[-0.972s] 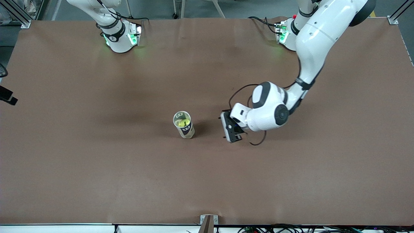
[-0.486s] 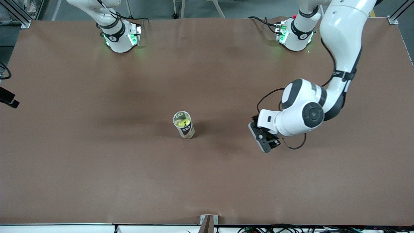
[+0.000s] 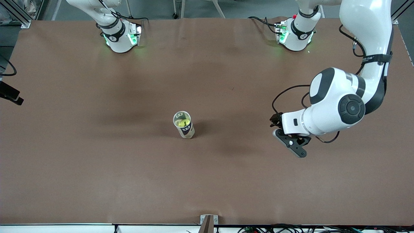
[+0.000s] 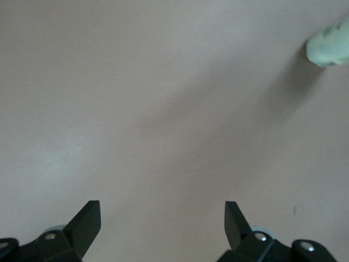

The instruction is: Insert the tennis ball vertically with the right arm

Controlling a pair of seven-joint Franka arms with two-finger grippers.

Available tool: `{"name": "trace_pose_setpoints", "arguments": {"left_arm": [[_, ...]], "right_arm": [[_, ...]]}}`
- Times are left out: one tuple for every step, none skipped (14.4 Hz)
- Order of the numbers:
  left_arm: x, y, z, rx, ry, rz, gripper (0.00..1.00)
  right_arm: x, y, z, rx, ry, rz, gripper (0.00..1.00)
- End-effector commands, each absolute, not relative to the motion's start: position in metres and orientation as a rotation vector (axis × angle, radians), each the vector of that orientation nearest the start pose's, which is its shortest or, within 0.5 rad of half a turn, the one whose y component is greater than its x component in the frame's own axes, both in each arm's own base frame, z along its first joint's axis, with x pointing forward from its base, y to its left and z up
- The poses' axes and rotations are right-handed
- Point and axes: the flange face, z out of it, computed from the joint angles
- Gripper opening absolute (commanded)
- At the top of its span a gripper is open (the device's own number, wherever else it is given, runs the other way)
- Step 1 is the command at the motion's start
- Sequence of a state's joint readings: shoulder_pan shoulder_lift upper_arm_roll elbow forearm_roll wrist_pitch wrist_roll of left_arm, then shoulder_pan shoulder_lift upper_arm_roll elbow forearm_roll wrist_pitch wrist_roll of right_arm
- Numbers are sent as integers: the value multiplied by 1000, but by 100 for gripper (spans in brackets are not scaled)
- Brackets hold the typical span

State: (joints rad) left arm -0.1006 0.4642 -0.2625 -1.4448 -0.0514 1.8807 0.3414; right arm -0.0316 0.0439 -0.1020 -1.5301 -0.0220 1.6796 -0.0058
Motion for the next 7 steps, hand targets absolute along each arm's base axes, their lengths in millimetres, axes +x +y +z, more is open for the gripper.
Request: {"name": "trace_pose_setpoints", "arguments": {"left_arm": [[636,-209,473,-3084,874,31,100],[629,-206,492,-3055,779,29,100],[621,-201,513,-3021,686,3,100],[615,-196,527,-3012,627,-4,100],[609,-190,539,-3011,602,3,100],[610,-169,551,-3015,546,-8,100],[608,-156,567,-3021,516,-43,100]], "right_arm": [[549,-72,627,-3179,167,-188,100],[548,-73,628,-3179,170,-169,100],[545,-71,628,-3179,169,-135,100],[543,-71,631,-3182,170,-108,100],[544,-71,631,-3183,170,-110,100],[545,-72,634,-3175,180,-118,100],[545,-71,634,-3173,183,-113,100]]}}
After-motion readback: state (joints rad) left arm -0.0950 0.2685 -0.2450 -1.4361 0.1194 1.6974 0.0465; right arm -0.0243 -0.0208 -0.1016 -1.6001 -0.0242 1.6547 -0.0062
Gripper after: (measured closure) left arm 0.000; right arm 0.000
